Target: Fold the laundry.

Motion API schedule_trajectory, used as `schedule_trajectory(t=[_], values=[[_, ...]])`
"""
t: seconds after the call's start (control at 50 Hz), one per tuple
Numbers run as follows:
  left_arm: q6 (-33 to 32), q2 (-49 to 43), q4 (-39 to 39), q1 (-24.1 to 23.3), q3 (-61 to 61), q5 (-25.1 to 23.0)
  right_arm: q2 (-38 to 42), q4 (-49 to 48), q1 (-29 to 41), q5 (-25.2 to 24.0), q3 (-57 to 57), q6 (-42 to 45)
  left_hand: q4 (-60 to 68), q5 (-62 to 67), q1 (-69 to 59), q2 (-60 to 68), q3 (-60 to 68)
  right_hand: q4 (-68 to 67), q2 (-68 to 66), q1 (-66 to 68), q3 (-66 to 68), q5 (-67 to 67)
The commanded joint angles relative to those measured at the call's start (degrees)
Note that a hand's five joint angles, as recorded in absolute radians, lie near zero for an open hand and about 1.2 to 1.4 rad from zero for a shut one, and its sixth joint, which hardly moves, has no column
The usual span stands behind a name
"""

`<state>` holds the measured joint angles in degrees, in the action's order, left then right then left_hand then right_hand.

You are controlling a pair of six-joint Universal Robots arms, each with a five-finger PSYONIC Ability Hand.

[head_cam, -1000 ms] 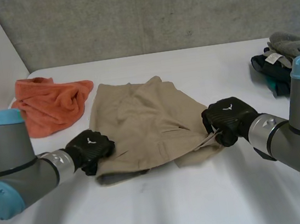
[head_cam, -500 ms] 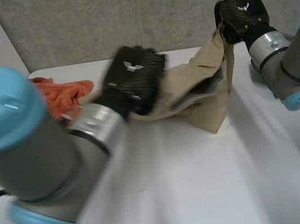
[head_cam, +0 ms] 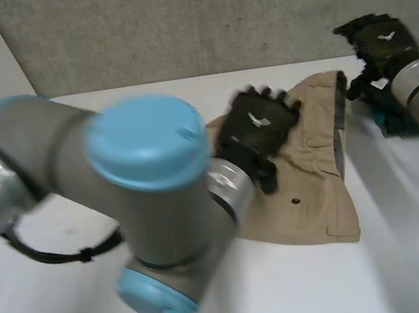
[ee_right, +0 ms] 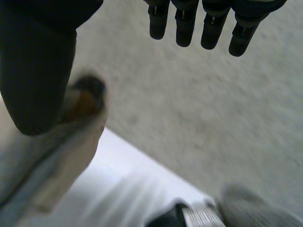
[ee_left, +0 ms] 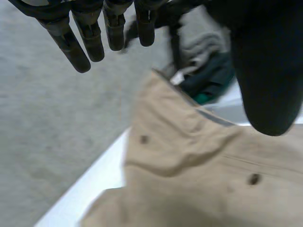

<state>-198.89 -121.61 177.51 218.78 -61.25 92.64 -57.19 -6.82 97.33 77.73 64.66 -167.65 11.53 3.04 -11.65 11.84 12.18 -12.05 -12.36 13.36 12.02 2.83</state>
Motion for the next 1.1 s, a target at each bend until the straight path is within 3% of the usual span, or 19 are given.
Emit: schedule_trajectory(t=[0.02,0.16,0.26,0.32,0.38,0.52,0.64,0.7,0.74,0.76,0.78,0.8,0.96,1.1], values=[[-2.20,6.39,-2.34,10.51,-5.98,-1.41,-7.58,30.25,1.28,8.04,-4.63,5.30,-1.53,-3.04,1.65,-1.84,-2.18,2.05,2.36,-3.36,-2.02,-2.83],[-9.93,3.76,-7.62,23.61,-11.70,-7.21,-13.64,49.61,3.30,11.66,1.69,10.32,2.54,1.03,-2.42,2.23,1.89,1.72,2.03,-3.03,-1.69,-2.50],[-15.81,-2.56,-7.71,30.46,-13.11,-13.35,-17.77,50.24,4.09,4.38,13.18,15.14,6.24,4.73,-6.12,5.93,5.59,-6.00,-5.69,4.69,6.03,5.22],[-17.49,-5.99,-6.40,31.79,-12.32,-15.20,-18.31,47.00,4.36,1.38,17.94,16.73,8.09,6.58,-7.97,7.78,7.44,-10.55,-10.24,9.24,10.58,9.77],[-17.59,-8.20,-5.43,31.80,-11.62,-15.56,-17.61,37.52,6.20,-0.12,24.71,15.25,9.45,7.94,-9.33,9.14,8.79,-11.40,-11.10,10.09,11.43,10.62],[-17.24,-11.45,-0.95,30.04,-9.77,-13.98,-14.71,15.36,10.50,4.97,34.56,9.53,19.19,17.68,-19.07,18.88,18.53,-11.57,-11.26,10.26,11.60,10.79],[-16.97,-12.33,2.48,27.84,-9.51,-13.28,-11.55,1.82,12.79,9.80,38.61,10.06,40.36,38.85,-40.24,40.05,39.71,-16.26,-15.96,14.96,16.30,15.48],[-16.97,-12.42,4.15,26.97,-9.51,-12.67,-10.58,-2.22,13.06,9.99,39.31,10.67,61.33,59.82,-61.21,61.02,60.67,-25.32,-25.02,24.02,25.36,24.54],[-16.97,-12.33,4.59,26.70,-9.51,-12.05,-9.96,-3.64,12.97,9.90,39.32,11.02,68.44,66.93,-68.32,68.13,67.79,-32.72,-32.41,31.41,32.75,31.94],[-16.97,-12.25,4.77,26.52,-9.42,-11.70,-9.79,-4.25,13.06,10.16,39.23,11.11,68.47,66.96,-68.35,68.16,67.82,-41.59,-41.29,40.28,41.63,40.81],[-16.97,-11.90,4.77,26.26,-9.33,-10.91,-9.70,-5.13,13.06,10.25,39.23,11.29,68.47,66.96,-68.35,68.16,67.82,-64.33,-64.02,63.02,64.36,63.55],[-16.89,-11.55,4.68,26.09,-9.24,-10.30,-9.78,-5.40,12.97,10.25,39.14,11.29,68.47,66.96,-68.35,68.16,67.82,-67.91,-67.60,66.60,67.94,67.13],[-11.88,2.67,4.16,25.99,-11.17,-7.30,-20.41,-3.03,12.62,9.37,34.84,11.20,68.47,66.96,-68.35,68.16,67.82,-67.95,-67.64,66.64,67.98,67.17],[-1.95,25.26,2.75,26.00,-8.02,-7.04,-28.42,10.49,10.69,6.65,15.88,8.31,68.47,66.96,-68.35,68.16,67.82,-67.95,-67.64,66.64,67.98,67.17]])
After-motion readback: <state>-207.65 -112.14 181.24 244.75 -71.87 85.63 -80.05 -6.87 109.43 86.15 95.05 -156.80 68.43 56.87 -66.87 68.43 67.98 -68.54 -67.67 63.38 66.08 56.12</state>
